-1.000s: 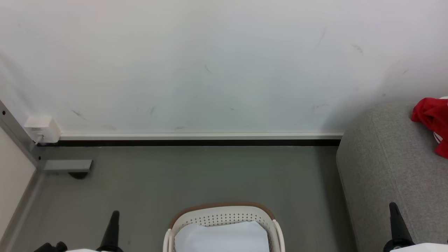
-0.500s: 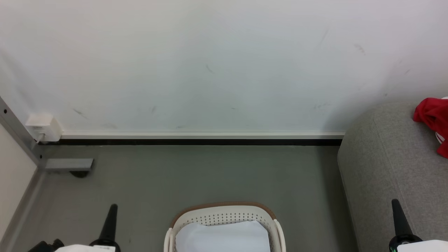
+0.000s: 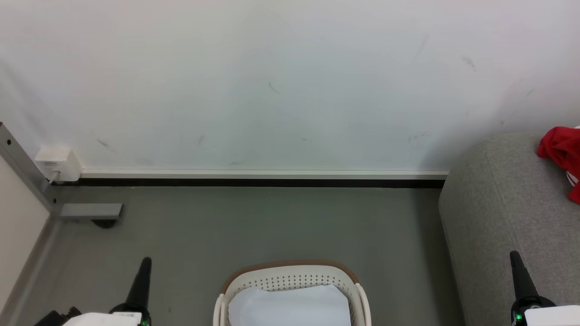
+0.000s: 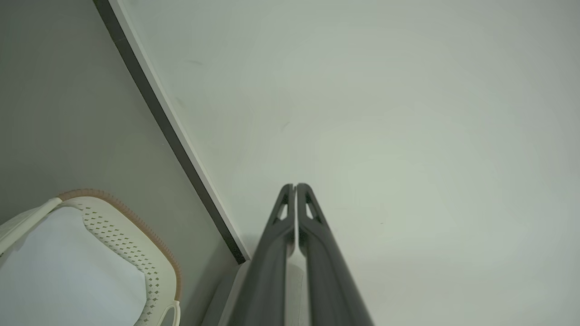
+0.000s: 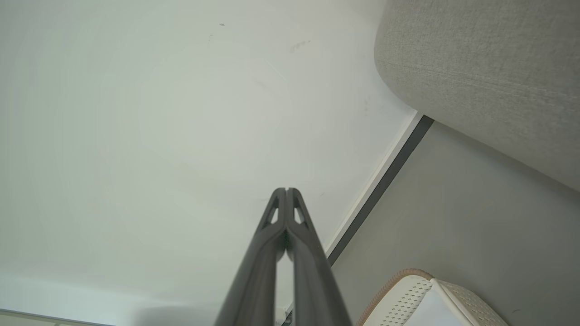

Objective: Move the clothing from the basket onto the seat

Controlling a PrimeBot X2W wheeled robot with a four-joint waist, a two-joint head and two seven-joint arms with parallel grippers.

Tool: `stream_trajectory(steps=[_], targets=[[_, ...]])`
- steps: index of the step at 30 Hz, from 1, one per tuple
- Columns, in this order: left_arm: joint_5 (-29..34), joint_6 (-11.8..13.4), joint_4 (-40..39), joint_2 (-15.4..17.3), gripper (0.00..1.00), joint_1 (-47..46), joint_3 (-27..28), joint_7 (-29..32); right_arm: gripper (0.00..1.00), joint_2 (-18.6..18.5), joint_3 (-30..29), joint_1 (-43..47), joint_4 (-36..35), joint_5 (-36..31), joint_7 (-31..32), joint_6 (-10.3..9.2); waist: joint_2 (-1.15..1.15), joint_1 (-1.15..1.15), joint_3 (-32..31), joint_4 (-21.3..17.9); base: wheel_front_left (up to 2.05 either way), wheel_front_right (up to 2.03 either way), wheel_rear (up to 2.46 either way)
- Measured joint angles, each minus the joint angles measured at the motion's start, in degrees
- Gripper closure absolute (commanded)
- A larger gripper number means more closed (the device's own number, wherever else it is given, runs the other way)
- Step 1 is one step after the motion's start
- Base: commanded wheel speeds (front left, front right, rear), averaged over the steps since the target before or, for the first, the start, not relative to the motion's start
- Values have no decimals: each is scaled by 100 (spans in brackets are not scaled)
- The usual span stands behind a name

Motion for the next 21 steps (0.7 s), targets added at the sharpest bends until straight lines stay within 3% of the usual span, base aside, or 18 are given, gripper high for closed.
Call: stream_trajectory(steps=[21], targets=[[-907, -102, -1, -64, 100, -136, 145, 247, 100, -4, -101, -93, -55, 950, 233, 0, 0, 0, 22, 42, 0, 0, 0]])
